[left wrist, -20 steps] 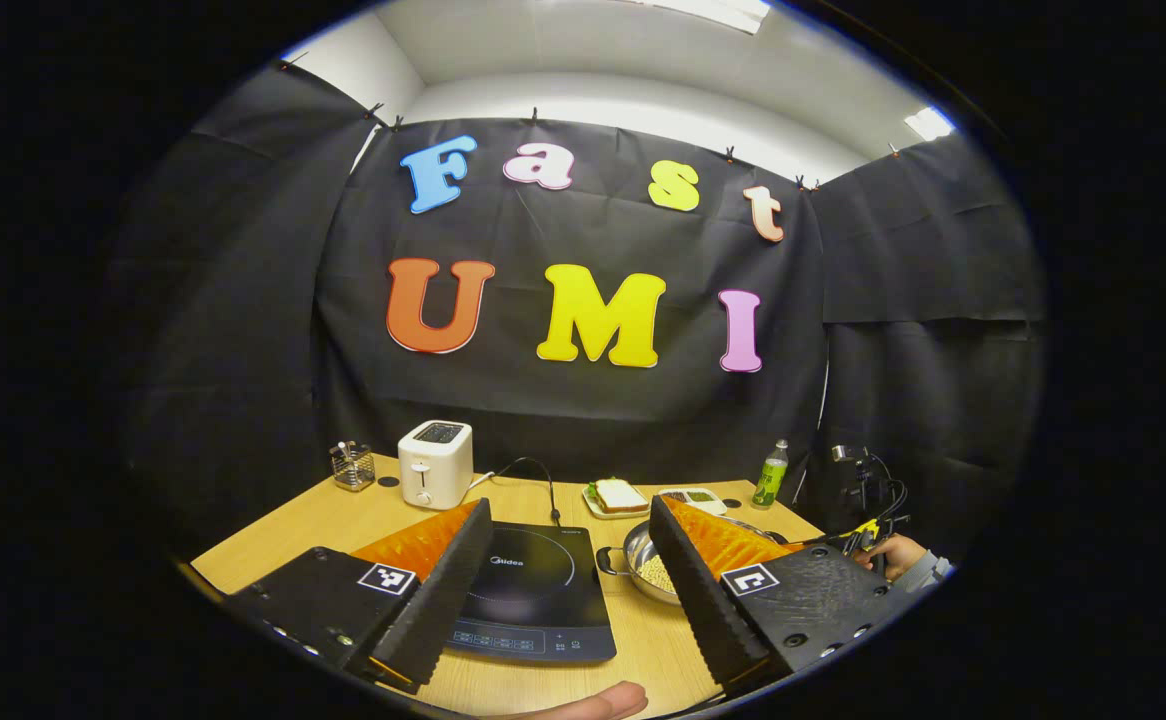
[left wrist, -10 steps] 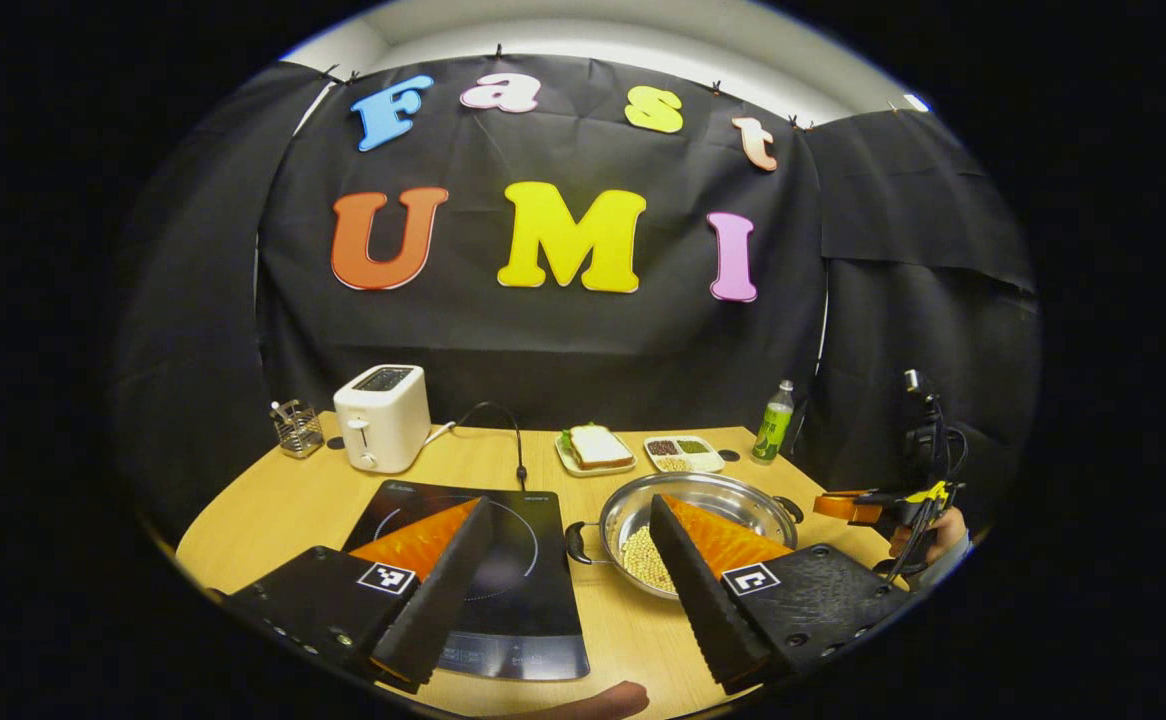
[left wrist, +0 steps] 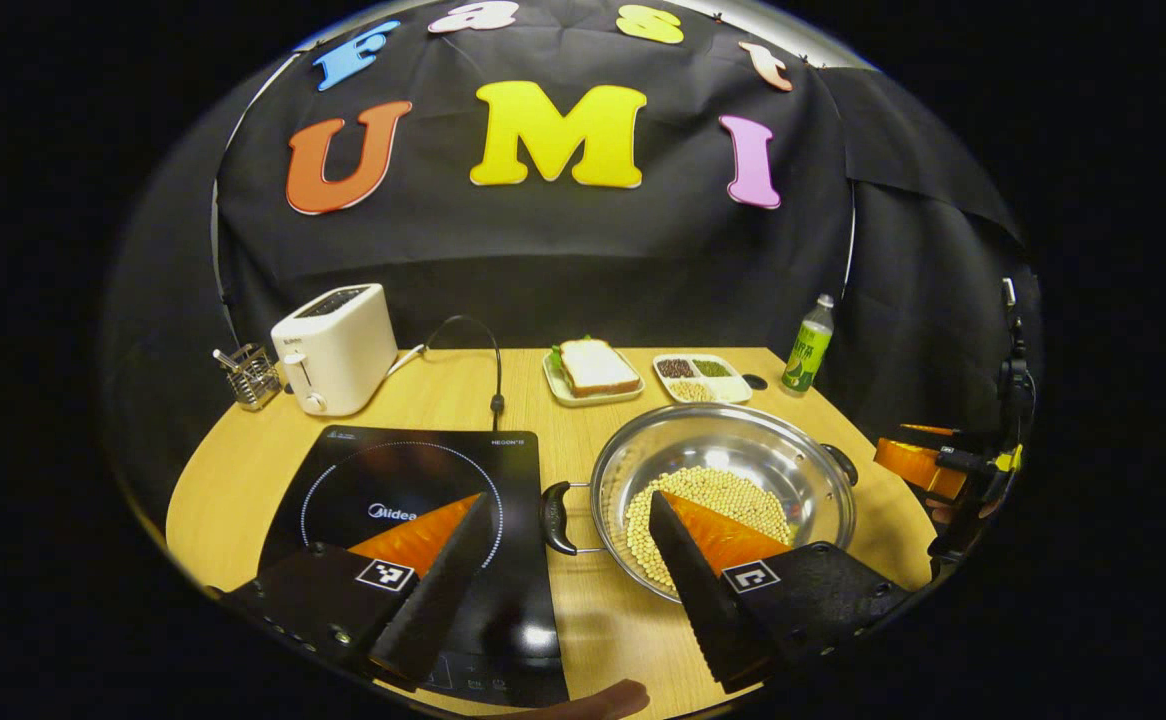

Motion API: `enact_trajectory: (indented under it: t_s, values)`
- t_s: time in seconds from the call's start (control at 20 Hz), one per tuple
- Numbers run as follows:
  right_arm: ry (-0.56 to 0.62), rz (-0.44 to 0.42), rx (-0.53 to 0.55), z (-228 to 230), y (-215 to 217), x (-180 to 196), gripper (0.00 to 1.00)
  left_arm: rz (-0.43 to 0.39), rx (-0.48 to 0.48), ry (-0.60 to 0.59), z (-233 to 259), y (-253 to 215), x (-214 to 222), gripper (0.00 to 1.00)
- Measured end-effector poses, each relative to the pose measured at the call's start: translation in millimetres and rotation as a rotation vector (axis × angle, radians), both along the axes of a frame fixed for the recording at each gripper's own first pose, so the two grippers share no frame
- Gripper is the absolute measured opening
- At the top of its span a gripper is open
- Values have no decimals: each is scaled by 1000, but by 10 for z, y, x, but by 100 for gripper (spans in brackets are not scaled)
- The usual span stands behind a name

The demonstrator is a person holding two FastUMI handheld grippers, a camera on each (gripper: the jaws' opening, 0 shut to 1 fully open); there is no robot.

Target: First push the handle of the pot to place it horizontally, then grasp the pot with both hands and set it on the induction cooktop.

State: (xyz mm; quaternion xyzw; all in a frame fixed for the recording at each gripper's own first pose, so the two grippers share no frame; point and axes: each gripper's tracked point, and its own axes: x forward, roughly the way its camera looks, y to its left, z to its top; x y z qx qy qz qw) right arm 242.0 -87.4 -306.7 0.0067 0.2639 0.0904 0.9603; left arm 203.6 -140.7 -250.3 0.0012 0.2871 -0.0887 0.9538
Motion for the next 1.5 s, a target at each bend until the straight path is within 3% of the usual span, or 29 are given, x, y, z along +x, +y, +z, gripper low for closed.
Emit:
enact_trajectory:
  t_s: [0.3,0.65,0.7,0.75,0.8,0.85,0.9,1.0,1.05,1.1,1.15,1.2,1.25,1.3,1.35,1.4,1.45,1.5]
  values:
    - [22,-17,3,-138,30,214,84,25,22,125,-507,31,239,95]
    - [80,-31,43,-385,91,394,84,13,73,181,-726,-6,339,95]
    - [83,-32,57,-399,116,403,84,5,68,190,-749,-32,353,88]
    - [90,-23,76,-412,182,399,82,6,71,196,-762,-47,348,91]
    - [104,-23,88,-449,212,404,82,1,73,194,-748,-63,351,73]
    - [114,-27,94,-490,210,414,83,-3,78,199,-756,-77,350,83]
    - [122,-39,92,-524,189,429,83,-5,84,201,-752,-78,351,69]
    - [147,-64,95,-588,136,437,82,-3,83,210,-760,-67,350,67]
    - [163,-61,116,-617,171,428,80,-2,79,215,-753,-71,347,75]
    - [187,-59,134,-635,182,411,78,-1,75,218,-755,-75,336,65]
    - [208,-61,162,-683,199,433,70,-1,73,220,-760,-81,345,64]
    - [226,-63,176,-702,210,430,67,-2,75,220,-754,-76,338,64]
    - [232,-63,182,-712,208,429,66,-1,75,219,-759,-71,341,73]
    - [231,-60,180,-710,204,434,65,2,72,218,-765,-73,355,64]
    - [236,-59,178,-709,208,424,64,4,70,217,-757,-79,346,61]
    - [238,-58,168,-706,209,426,63,3,74,216,-760,-79,342,71]
    - [240,-63,166,-719,207,439,63,2,80,211,-761,-67,344,71]
    - [242,-68,166,-715,202,439,62,-2,84,206,-760,-61,354,61]
